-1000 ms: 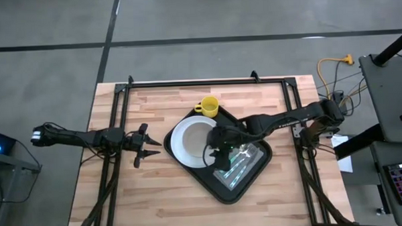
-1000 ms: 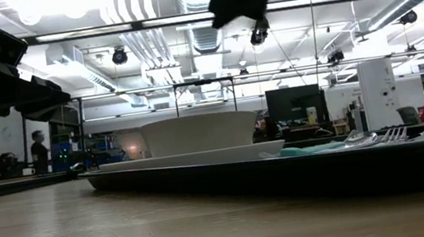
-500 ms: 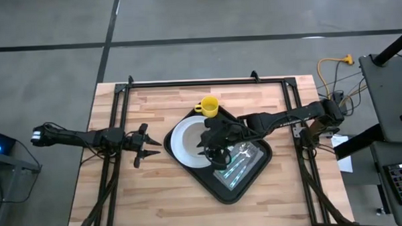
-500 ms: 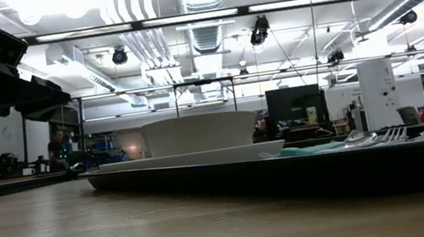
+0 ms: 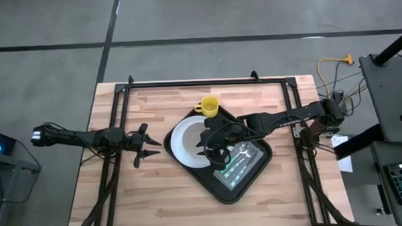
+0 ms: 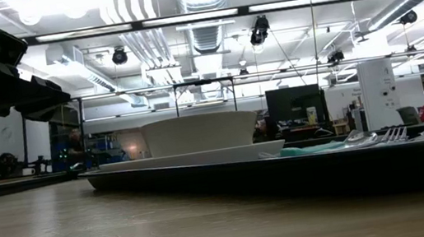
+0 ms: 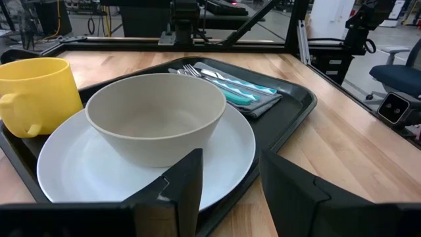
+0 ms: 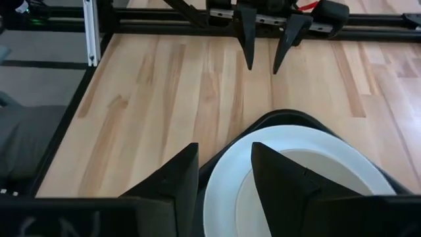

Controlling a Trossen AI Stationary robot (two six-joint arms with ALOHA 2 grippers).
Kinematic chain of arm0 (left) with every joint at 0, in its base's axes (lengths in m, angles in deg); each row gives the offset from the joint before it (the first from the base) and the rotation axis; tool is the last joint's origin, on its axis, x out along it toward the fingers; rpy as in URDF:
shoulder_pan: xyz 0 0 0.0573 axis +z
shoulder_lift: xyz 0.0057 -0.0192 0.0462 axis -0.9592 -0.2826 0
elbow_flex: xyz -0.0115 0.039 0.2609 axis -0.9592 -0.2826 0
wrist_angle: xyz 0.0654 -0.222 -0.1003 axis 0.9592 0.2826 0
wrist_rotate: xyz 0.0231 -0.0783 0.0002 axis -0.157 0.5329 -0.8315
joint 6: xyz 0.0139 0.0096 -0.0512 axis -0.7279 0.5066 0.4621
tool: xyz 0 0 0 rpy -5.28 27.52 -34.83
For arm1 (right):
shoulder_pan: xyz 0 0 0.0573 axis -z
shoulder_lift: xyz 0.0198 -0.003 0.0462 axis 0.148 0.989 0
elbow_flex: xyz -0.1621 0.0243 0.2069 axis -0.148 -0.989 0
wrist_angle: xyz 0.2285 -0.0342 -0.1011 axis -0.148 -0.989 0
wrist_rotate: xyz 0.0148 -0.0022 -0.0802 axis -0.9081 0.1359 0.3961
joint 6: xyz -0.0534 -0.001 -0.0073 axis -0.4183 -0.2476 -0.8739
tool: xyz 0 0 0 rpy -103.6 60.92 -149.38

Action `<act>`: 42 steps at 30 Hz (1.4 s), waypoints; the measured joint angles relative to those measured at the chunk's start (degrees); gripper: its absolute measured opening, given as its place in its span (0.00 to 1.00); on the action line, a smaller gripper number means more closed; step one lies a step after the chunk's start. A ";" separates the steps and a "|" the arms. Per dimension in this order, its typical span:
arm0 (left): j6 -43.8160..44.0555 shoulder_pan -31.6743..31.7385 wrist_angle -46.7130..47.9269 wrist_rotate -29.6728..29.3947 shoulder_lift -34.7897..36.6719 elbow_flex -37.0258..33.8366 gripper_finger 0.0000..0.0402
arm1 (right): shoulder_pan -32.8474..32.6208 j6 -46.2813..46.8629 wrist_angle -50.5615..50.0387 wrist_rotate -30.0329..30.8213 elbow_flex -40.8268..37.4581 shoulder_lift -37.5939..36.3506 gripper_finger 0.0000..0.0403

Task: Set up tray
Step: Return to Home Position

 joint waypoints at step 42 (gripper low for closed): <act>0.00 -0.01 0.00 0.02 0.00 0.00 0.34 | -2.19 -13.81 8.48 -0.13 -16.76 -16.98 0.29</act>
